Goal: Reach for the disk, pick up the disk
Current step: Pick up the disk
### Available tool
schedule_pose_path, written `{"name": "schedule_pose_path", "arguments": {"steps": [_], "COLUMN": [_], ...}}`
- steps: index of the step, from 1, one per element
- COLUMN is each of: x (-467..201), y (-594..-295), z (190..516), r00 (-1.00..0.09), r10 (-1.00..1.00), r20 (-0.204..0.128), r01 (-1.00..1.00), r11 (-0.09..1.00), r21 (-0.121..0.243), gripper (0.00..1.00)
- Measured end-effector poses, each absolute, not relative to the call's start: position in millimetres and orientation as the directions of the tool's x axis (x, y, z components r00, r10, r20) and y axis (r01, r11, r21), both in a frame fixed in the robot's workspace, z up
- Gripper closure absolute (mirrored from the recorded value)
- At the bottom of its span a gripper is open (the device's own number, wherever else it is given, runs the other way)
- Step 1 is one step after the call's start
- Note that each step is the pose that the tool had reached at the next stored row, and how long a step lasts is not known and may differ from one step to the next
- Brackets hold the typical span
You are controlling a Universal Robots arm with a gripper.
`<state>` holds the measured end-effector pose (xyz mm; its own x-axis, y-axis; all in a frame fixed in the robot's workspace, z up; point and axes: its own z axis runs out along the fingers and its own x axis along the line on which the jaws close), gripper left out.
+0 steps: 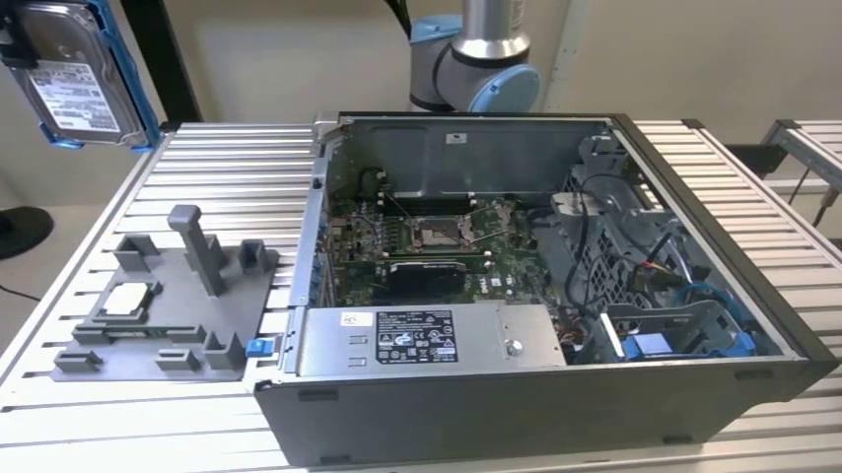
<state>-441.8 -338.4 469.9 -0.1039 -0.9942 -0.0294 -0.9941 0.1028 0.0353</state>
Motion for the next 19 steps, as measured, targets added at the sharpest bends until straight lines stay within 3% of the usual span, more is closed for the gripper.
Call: {"name": "schedule_pose_path", "arguments": {"steps": [19], "x": [-441.7], "y": [-338.4], "z": [489.9], "r00": [-0.104], "r10": [-0.994], "r20": [-0.029], "r01": [-0.994], "r11": [0.103], "r21": [0.035], "gripper": [1.00]}}
